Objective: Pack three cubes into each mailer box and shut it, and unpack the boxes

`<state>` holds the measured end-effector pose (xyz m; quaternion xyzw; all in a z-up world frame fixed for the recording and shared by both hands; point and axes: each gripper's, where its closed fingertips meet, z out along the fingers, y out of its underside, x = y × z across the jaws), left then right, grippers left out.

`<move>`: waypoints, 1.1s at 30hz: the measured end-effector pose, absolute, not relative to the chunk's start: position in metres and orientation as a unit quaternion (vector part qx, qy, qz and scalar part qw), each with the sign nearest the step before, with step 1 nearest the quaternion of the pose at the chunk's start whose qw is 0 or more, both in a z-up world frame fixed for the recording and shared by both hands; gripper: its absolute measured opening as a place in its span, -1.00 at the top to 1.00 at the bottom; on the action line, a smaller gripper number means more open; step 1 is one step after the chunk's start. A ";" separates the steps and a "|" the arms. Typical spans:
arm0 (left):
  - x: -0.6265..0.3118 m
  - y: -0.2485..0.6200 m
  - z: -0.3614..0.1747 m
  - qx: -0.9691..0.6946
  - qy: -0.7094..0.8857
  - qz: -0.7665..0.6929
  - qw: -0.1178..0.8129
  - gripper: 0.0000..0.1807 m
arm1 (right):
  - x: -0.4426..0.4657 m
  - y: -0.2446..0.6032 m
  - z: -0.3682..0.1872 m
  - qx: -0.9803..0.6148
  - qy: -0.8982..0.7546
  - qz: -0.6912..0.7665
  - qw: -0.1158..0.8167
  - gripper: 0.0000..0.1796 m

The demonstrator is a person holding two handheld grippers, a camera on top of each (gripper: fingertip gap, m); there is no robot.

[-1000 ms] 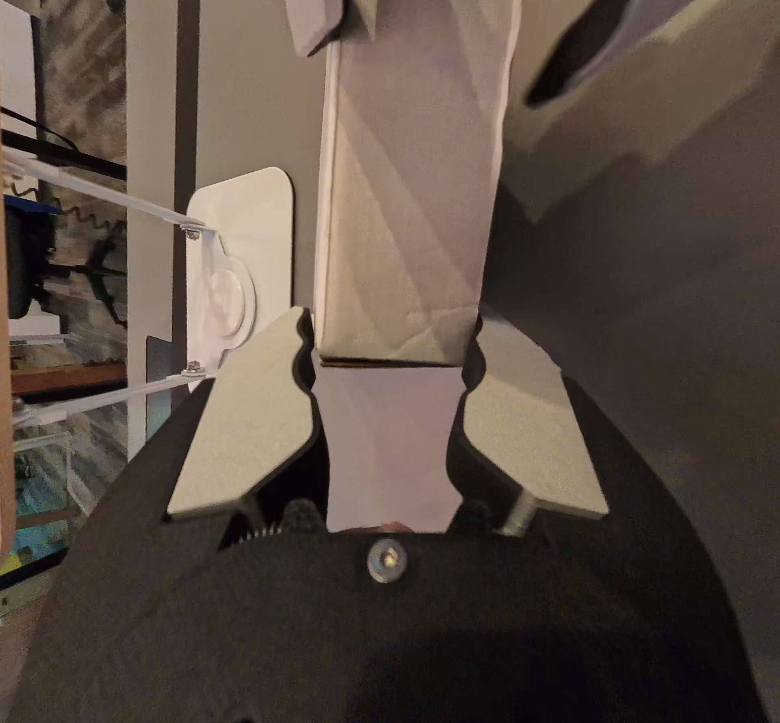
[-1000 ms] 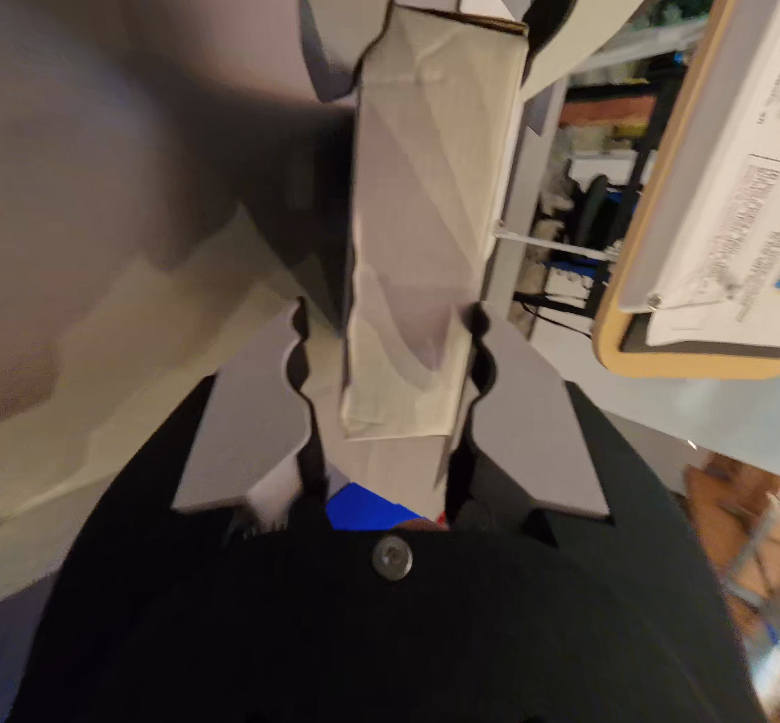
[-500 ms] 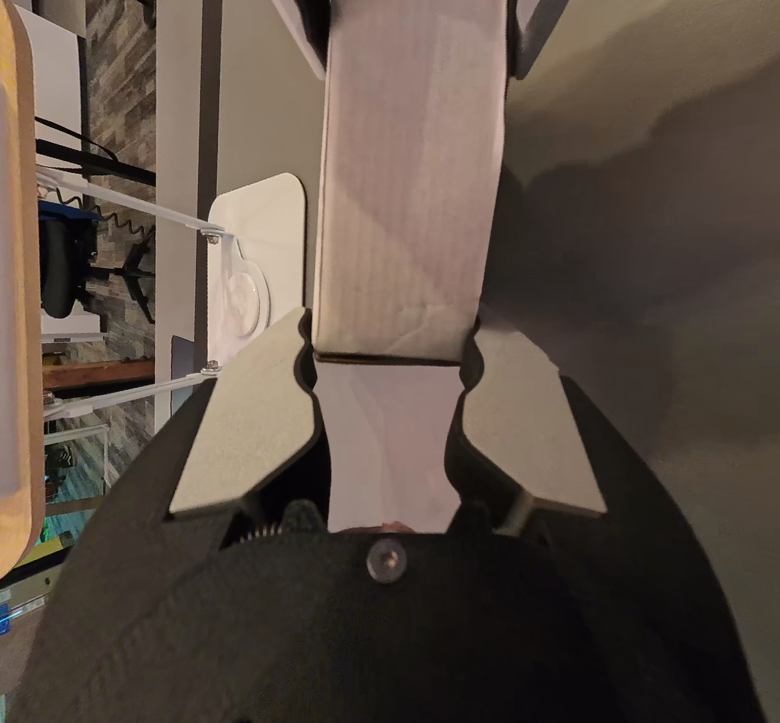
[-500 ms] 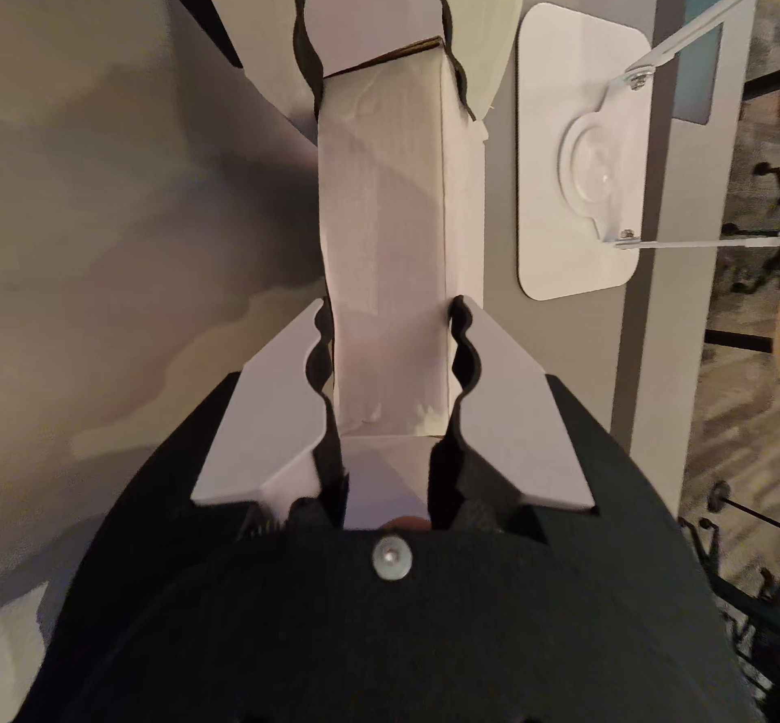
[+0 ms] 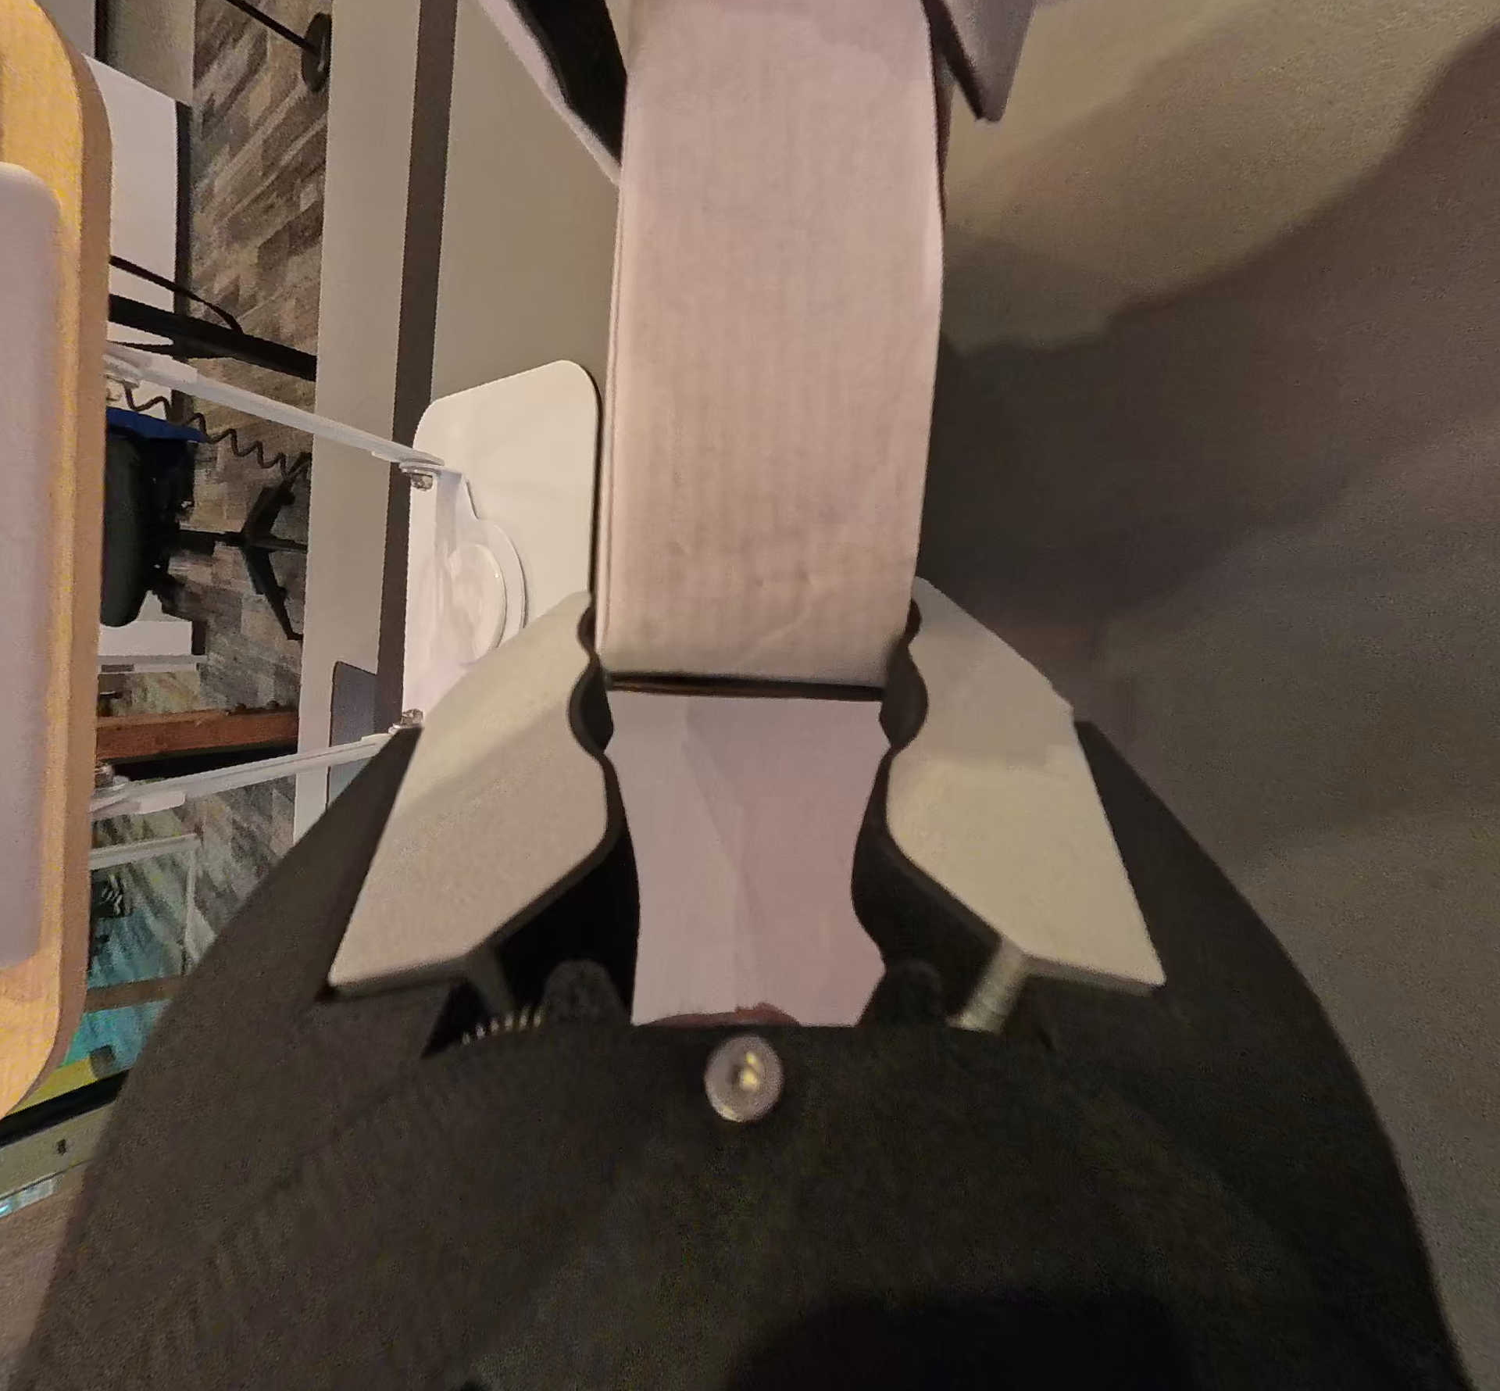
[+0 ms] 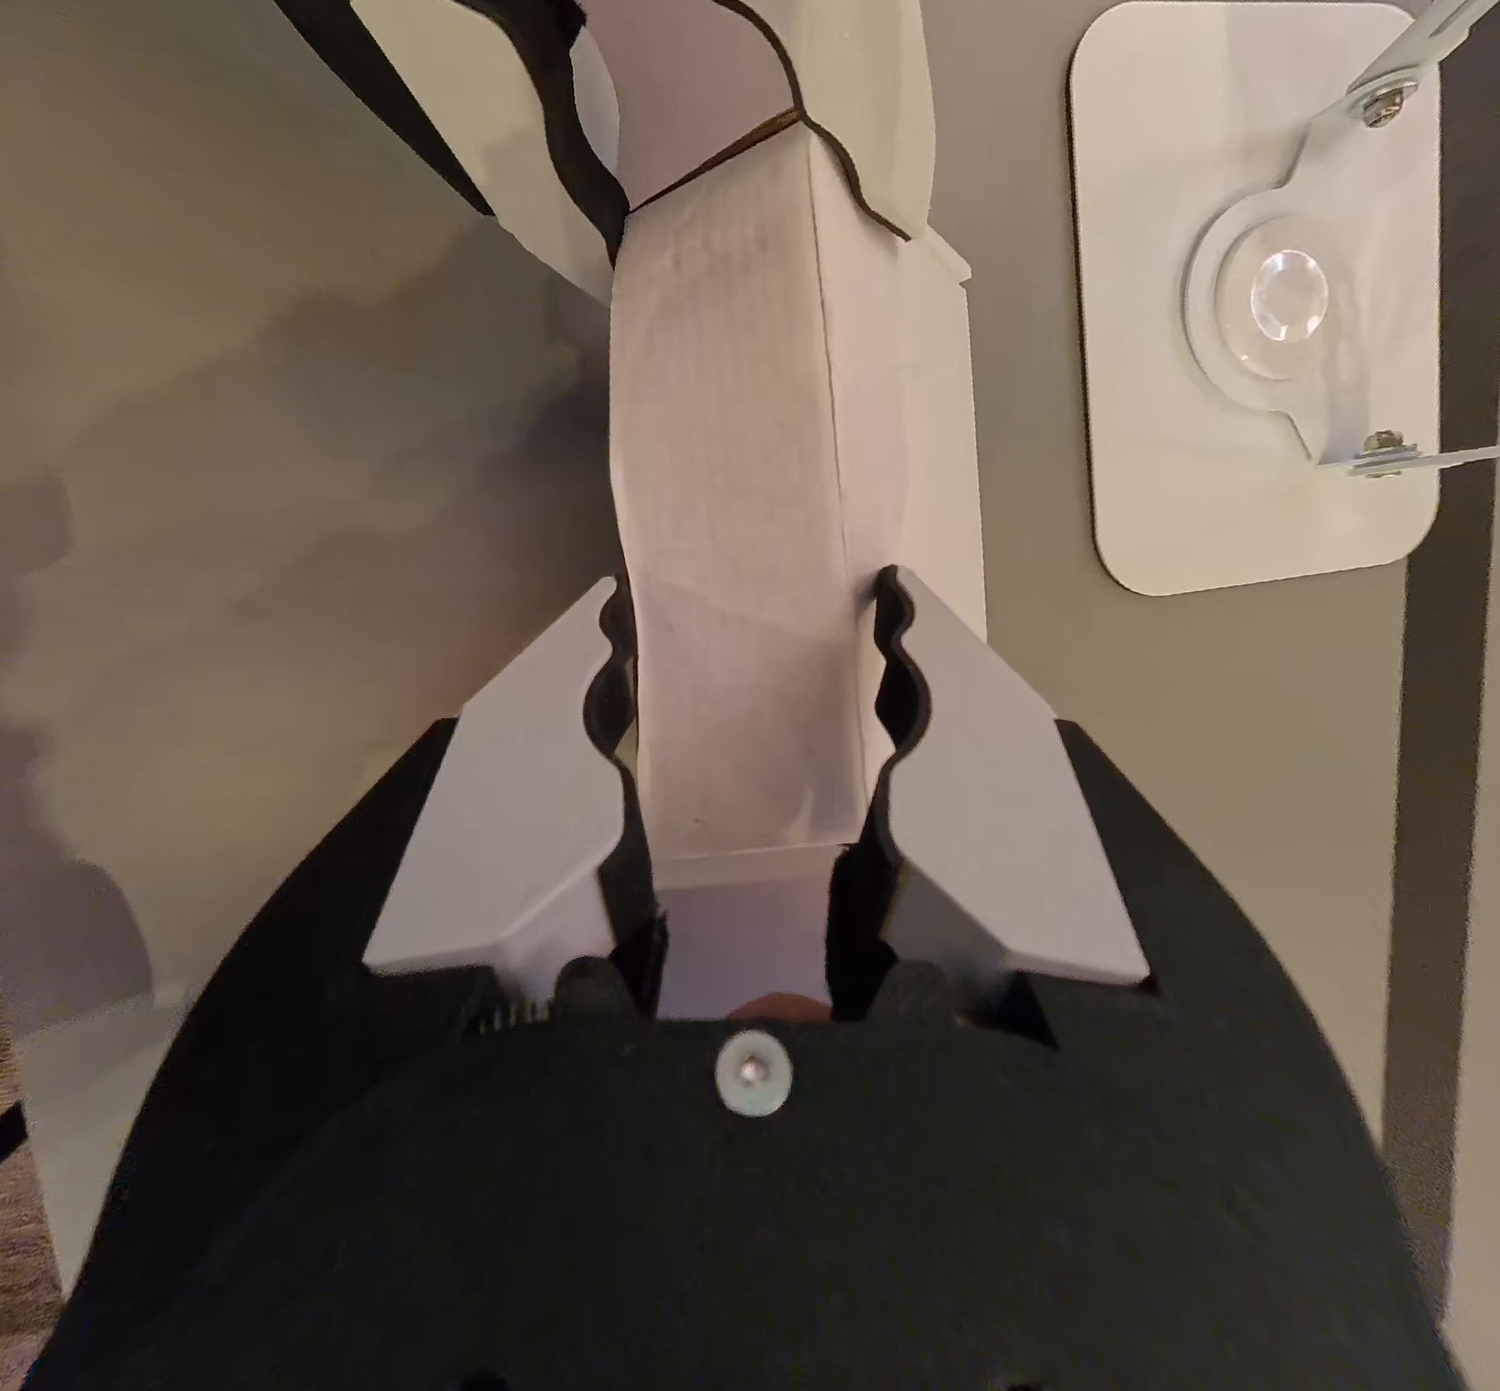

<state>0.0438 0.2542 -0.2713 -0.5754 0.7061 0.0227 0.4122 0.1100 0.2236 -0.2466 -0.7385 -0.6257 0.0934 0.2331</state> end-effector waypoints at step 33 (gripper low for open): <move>0.045 0.259 -0.263 -0.604 0.699 -0.046 0.379 0.29 | 0.105 0.231 -0.200 -0.722 -0.540 0.017 0.431 0.98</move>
